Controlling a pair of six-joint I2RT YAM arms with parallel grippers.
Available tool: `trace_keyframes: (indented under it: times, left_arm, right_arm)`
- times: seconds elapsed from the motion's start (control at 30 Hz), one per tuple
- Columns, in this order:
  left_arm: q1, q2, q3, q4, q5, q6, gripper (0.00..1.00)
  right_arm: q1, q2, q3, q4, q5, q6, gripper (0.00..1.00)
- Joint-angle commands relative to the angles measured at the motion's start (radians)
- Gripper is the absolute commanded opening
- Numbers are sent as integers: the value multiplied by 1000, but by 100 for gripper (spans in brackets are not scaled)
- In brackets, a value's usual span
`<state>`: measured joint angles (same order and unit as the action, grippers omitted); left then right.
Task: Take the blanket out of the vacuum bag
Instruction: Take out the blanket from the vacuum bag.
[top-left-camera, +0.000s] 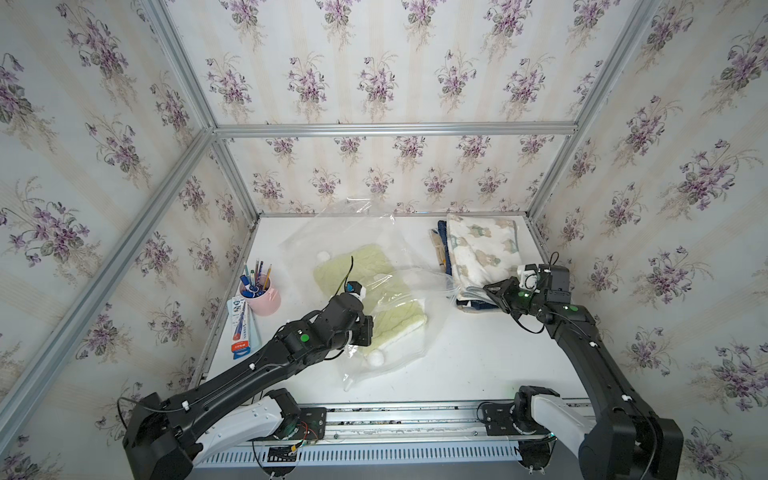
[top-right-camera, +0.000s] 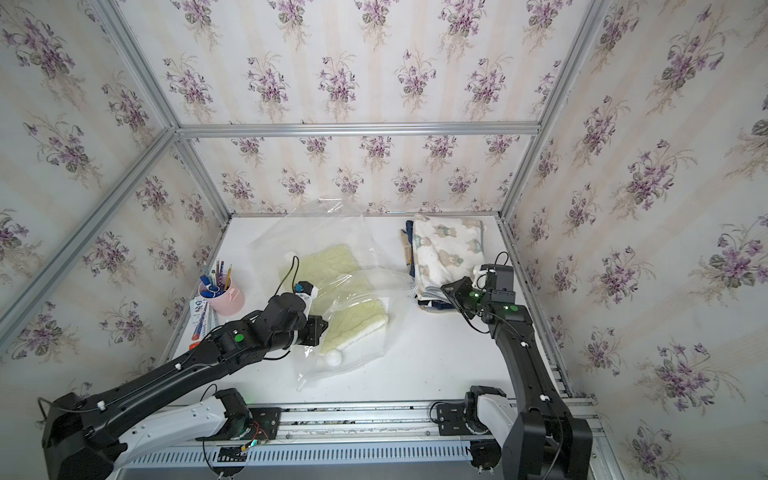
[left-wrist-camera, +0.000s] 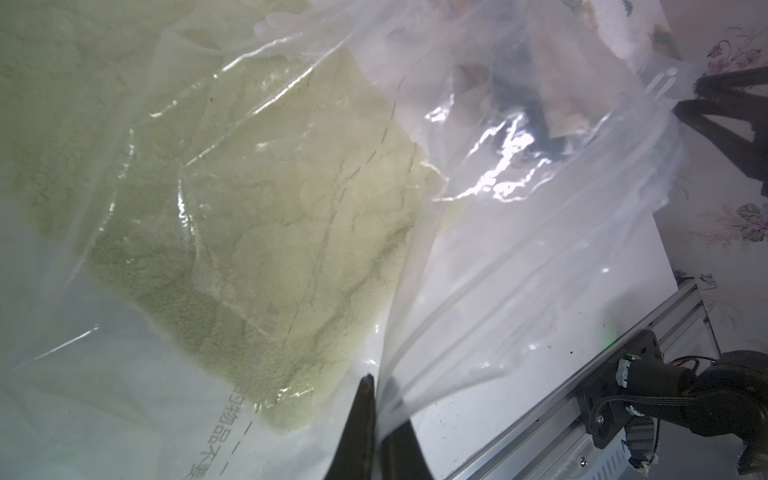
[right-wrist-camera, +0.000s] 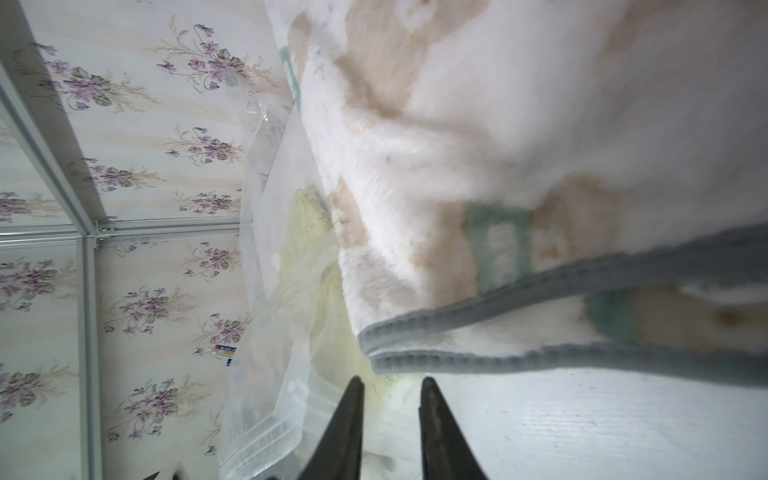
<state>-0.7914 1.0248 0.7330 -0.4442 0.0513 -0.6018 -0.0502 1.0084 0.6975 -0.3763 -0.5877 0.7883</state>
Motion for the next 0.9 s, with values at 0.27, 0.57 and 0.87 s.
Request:
trace_keyframes:
  times: [0.27,0.57,0.87]
  left_arm:
    - [0,199,171,51,77,43,5]
    - [-3,213,183,17,-20,-28,5]
    - [-15,184,129,37,-96,-116,5]
  right_arm:
    - [261,-158,-21,55,75,164,14]
    - [395,-258,-169,115,83,242,13]
    - [422,-343,-304,222,100,348,13]
